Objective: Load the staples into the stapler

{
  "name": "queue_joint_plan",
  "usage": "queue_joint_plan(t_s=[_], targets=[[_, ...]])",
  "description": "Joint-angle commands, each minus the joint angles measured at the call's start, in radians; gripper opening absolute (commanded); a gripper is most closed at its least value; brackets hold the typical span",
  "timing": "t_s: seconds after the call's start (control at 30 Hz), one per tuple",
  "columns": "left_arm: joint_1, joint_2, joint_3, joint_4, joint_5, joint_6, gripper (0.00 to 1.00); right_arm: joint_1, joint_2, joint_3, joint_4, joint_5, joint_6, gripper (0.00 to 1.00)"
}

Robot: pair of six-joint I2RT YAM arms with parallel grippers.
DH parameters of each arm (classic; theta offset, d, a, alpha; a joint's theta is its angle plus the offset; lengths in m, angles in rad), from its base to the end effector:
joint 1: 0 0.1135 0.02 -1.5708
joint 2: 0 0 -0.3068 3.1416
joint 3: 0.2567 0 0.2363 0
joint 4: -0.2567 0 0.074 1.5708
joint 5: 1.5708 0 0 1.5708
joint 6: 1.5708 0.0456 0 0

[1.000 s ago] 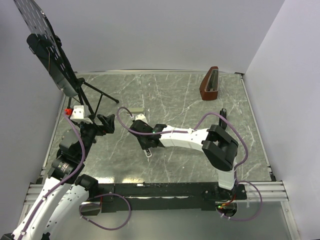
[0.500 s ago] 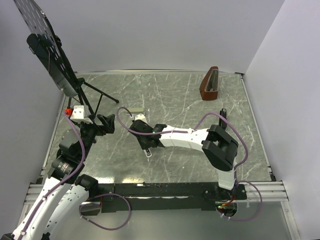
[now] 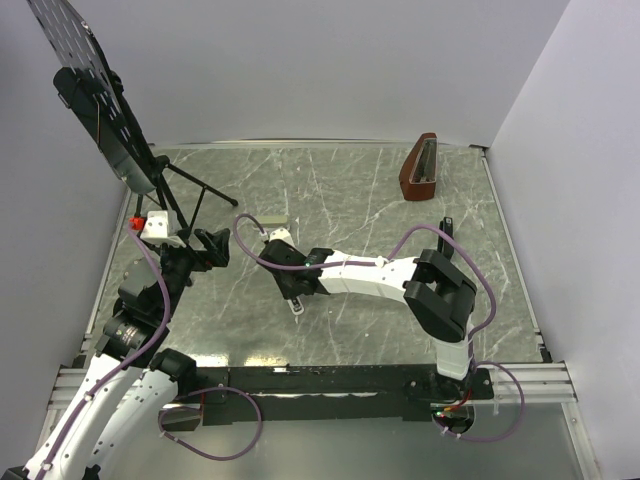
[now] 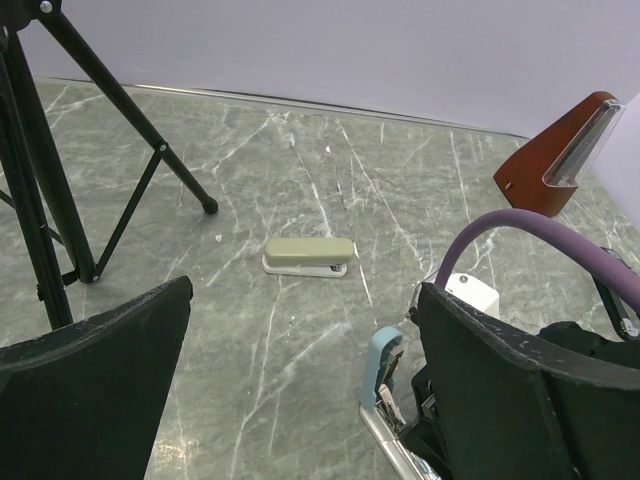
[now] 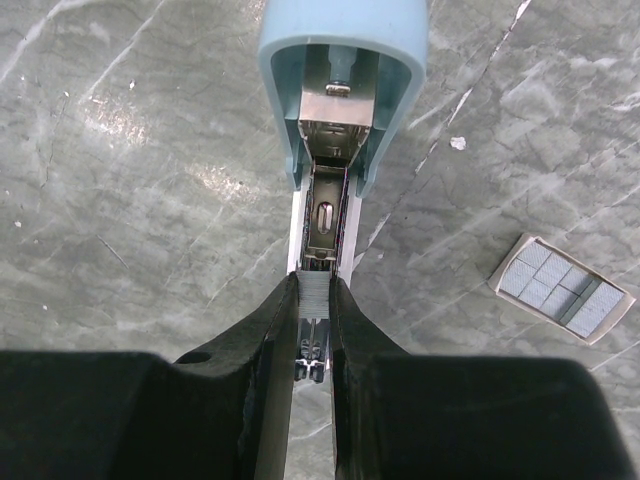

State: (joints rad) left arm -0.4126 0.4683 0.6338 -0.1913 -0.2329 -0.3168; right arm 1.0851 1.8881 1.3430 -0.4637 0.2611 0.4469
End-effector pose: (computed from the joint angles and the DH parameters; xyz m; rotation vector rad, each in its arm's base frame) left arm 0.0776 -0.0225 0.3458 -0.1055 1.6055 -0.3809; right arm 0.1996 0.3528 0.2379 -0.7076 2.4496 0.2687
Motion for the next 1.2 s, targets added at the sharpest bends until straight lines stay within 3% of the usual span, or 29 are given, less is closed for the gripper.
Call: queue_joint_plan(t_s=[0.0, 1.17], targets=[[0.006, -0.008, 0.003, 0.033, 0.009, 0.004, 0.99, 0.001, 0.012, 0.018, 0.014, 0.007, -0.011, 0.16], [0.006, -0.005, 0.001, 0.035, 0.015, 0.004, 0.99, -0.013, 0.009, -0.015, -0.001, -0.052, 0.016, 0.16]])
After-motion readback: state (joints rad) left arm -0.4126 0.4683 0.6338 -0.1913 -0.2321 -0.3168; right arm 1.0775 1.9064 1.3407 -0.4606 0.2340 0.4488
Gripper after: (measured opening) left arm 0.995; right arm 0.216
